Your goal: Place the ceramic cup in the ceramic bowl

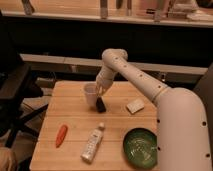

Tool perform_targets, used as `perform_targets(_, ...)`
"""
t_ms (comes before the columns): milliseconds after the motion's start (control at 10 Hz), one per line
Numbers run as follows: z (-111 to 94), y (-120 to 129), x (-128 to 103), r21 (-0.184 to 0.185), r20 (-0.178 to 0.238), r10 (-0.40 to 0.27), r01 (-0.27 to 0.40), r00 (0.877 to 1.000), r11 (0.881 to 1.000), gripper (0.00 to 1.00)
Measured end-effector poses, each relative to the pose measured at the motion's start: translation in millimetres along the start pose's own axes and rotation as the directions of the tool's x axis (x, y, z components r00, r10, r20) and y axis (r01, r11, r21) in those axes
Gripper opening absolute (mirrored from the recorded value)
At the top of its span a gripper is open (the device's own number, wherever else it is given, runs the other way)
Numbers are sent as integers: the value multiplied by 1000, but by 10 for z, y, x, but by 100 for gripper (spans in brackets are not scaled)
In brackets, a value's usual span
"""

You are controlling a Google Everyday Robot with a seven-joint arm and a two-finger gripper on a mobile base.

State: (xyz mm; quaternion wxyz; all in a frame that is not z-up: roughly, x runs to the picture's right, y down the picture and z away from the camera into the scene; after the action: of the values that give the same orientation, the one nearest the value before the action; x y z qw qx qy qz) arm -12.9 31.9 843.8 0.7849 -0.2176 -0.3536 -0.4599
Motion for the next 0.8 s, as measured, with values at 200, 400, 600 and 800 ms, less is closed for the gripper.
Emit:
perform_targets(200,-95,243,20,11,-7,27,-27,1000,1000,1)
perform_targets(400,-155,367,-13,15,-13,33,-33,999,999,1)
perform_targets(600,-214,465,-54,19,-22,44,-44,999,999,1)
perform_targets(800,-315,647,-81,25,-29,62,-61,998,998,1)
